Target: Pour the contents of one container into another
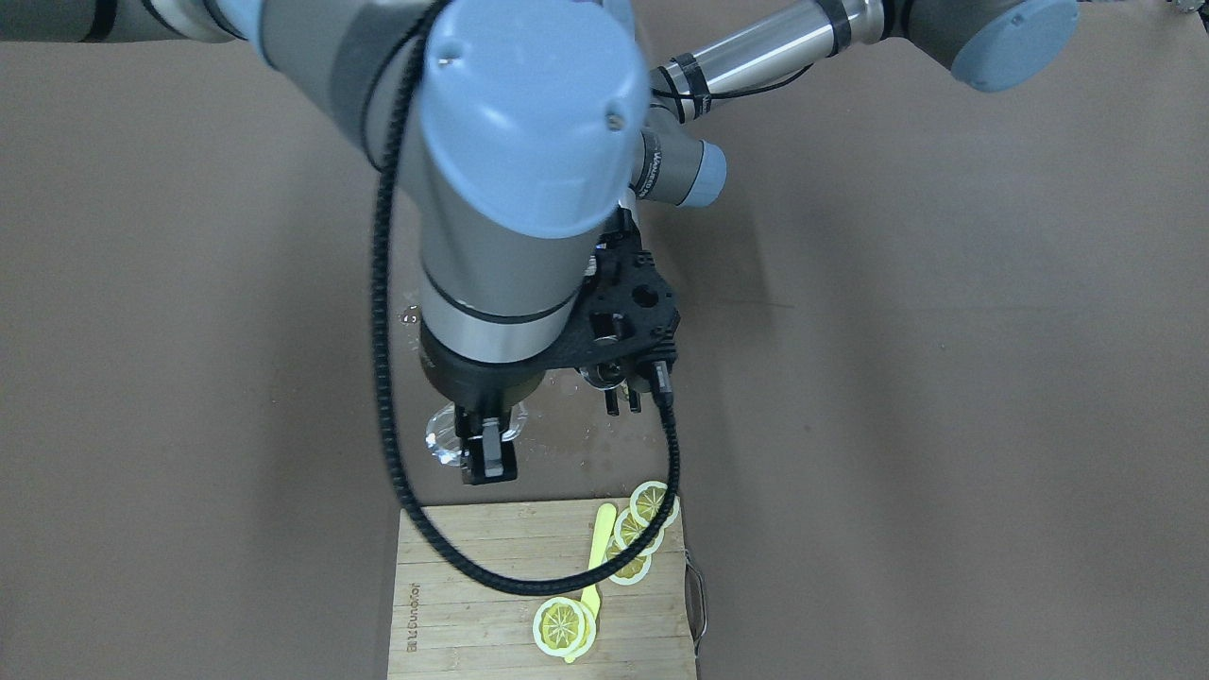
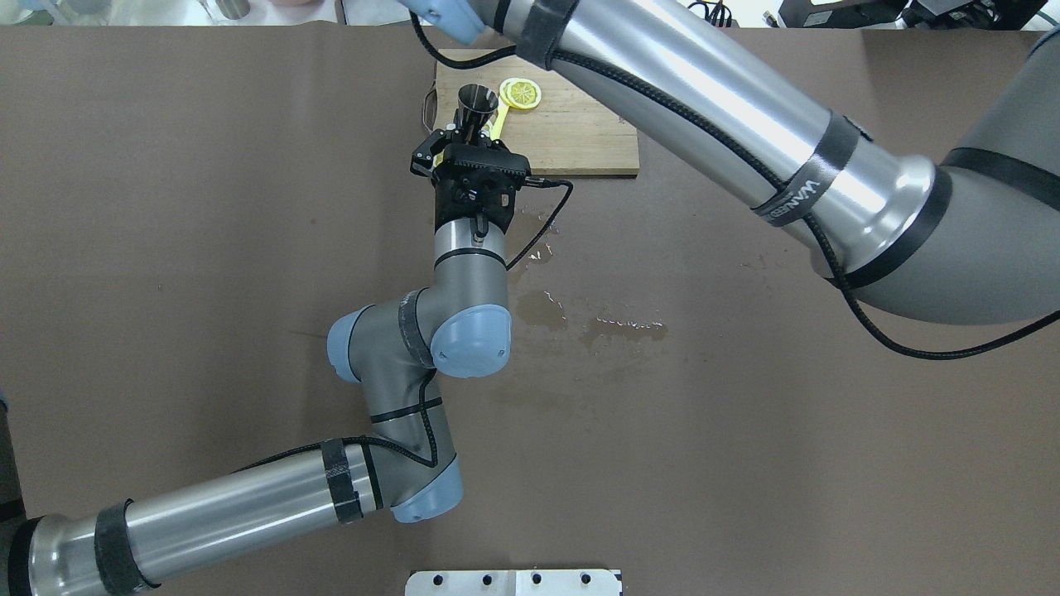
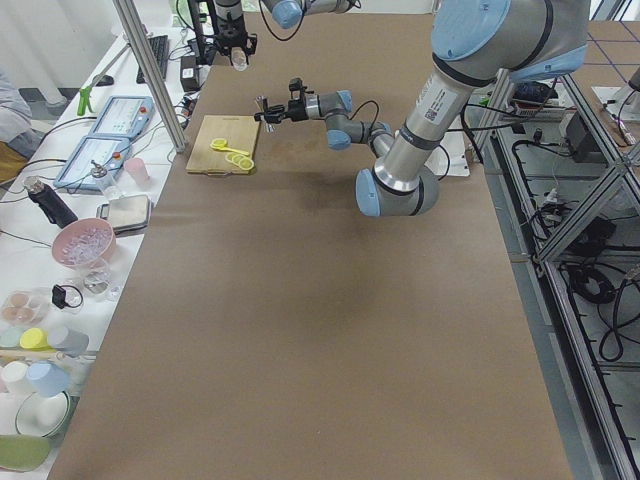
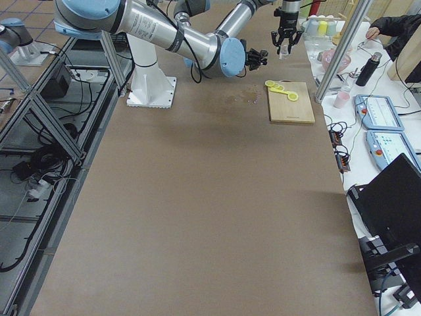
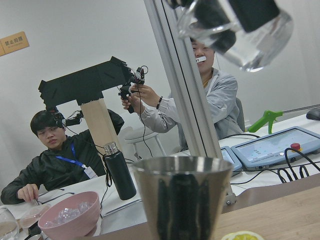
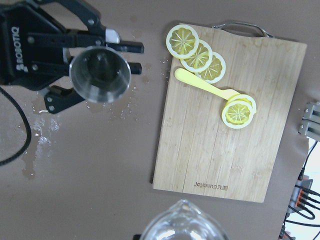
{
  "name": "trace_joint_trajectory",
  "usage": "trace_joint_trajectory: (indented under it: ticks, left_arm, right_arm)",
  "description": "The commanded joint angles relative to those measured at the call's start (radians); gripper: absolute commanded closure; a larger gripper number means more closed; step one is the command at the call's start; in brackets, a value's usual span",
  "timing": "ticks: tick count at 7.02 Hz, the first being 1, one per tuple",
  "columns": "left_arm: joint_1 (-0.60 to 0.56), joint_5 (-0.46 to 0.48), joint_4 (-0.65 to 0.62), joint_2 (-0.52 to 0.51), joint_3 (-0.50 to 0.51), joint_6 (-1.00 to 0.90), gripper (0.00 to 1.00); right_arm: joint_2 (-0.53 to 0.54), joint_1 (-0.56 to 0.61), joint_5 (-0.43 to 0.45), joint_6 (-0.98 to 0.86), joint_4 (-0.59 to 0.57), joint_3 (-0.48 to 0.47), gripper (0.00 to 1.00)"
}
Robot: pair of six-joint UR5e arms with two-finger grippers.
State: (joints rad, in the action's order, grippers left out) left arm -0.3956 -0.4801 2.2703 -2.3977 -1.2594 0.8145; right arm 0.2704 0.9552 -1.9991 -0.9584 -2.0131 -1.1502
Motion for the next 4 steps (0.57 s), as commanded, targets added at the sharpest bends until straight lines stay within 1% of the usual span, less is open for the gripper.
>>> trace_joint_trajectory:
  ticks: [1,2,4]
  left_arm:
    - [0.000,0.000,0.000,0.000,0.000,0.000,1.00]
    - [-0.002,0.000,0.000,0.000,0.000,0.000,1.00]
    - [-0.003,0.000,0.000,0.000,-0.002,0.000,1.00]
  right_arm:
    - [0.184,0.052,-0.029,0.003,0.014,-0.239,1.00]
    - [0.247,0.071,-0.052,0.003,0.020,-0.313,1.00]
    - [0.410,0.091,-0.107,0.041,0.159,-0.426,1.00]
